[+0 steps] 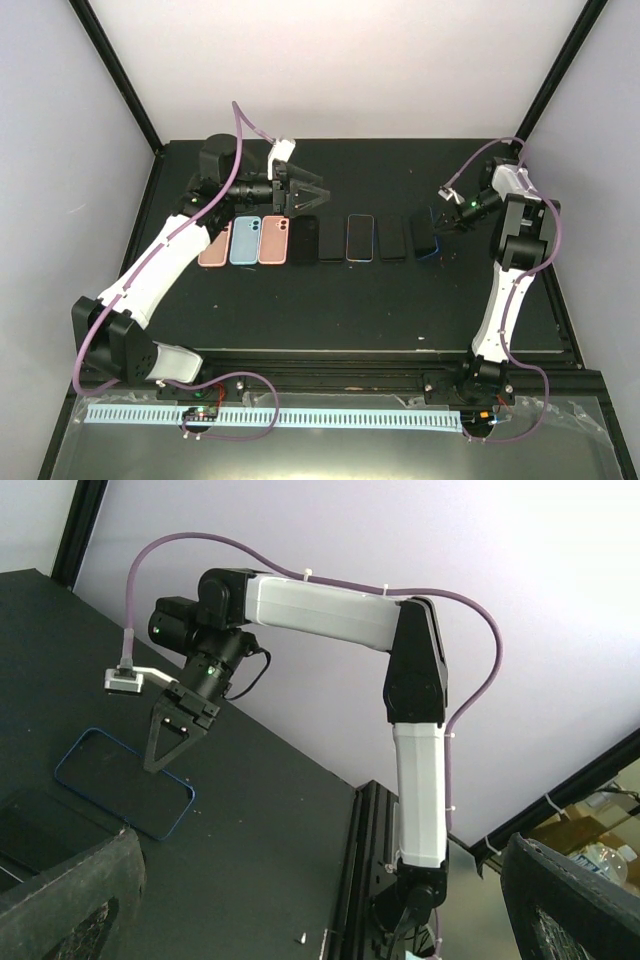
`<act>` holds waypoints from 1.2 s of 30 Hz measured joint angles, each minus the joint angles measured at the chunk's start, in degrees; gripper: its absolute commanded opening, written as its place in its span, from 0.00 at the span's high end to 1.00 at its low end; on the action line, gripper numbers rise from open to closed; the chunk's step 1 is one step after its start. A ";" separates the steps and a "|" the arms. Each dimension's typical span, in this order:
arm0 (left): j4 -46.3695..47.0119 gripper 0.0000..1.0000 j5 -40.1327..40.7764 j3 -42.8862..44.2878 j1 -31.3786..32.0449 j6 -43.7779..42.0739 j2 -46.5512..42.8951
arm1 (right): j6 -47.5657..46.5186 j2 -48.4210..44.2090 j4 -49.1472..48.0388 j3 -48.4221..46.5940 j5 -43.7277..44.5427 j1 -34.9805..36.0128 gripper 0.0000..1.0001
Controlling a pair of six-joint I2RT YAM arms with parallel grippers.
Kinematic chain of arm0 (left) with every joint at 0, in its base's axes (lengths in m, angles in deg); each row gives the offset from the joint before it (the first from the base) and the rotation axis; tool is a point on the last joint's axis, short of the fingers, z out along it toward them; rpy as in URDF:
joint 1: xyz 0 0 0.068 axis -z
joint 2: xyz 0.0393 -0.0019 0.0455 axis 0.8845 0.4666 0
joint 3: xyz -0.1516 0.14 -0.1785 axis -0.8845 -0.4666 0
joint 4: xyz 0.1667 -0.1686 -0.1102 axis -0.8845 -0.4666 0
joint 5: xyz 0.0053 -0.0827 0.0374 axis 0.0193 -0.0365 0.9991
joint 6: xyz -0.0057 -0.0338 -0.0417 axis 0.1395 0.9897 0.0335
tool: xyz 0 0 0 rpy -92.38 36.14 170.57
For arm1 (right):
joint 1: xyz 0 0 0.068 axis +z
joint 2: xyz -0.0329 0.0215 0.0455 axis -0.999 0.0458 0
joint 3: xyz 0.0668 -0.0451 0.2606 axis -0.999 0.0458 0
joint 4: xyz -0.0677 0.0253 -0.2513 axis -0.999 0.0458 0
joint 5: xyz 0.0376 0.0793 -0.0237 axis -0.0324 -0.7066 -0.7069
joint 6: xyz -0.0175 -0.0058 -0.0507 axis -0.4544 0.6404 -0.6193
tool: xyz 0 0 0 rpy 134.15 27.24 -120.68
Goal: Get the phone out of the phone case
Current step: Place the phone at the center of the board.
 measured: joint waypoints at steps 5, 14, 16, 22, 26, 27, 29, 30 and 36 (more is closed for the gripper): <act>0.07 0.01 0.04 0.00 -0.17 0.15 0.02 | 0.59 0.00 -0.26 0.00 -0.13 -0.55 0.66; -0.28 0.01 1.73 0.00 -1.11 0.15 0.00 | 1.66 -0.68 -1.49 1.16 -0.15 -1.75 0.54; -0.66 0.01 2.23 0.00 -1.31 -0.09 -0.04 | 1.95 -1.40 -1.68 1.60 -0.15 -1.90 0.51; -3.65 0.01 4.24 0.00 -2.29 -1.79 -0.50 | 1.88 -6.19 -2.21 2.60 -0.02 -2.38 0.38; -10.34 0.01 5.77 2.10 -3.61 -4.90 -0.59 | 1.27 -11.13 -2.27 2.64 0.00 -2.45 0.33; -11.58 0.01 6.08 2.84 -3.98 -5.51 -0.44 | 1.27 -12.07 -2.21 2.64 -0.07 -2.45 0.30; -15.82 0.01 6.69 6.03 -5.53 -7.15 0.26 | 0.81 -15.19 -1.70 2.62 -0.15 -2.45 0.25; -17.94 0.01 6.91 7.96 -6.69 -7.93 0.85 | 0.66 -16.59 -1.44 2.62 -0.22 -2.45 0.23; -29.73 0.01 8.90 16.83 -15.21 -12.87 5.77 | -0.22 -25.70 -0.28 2.51 -1.79 -2.45 0.06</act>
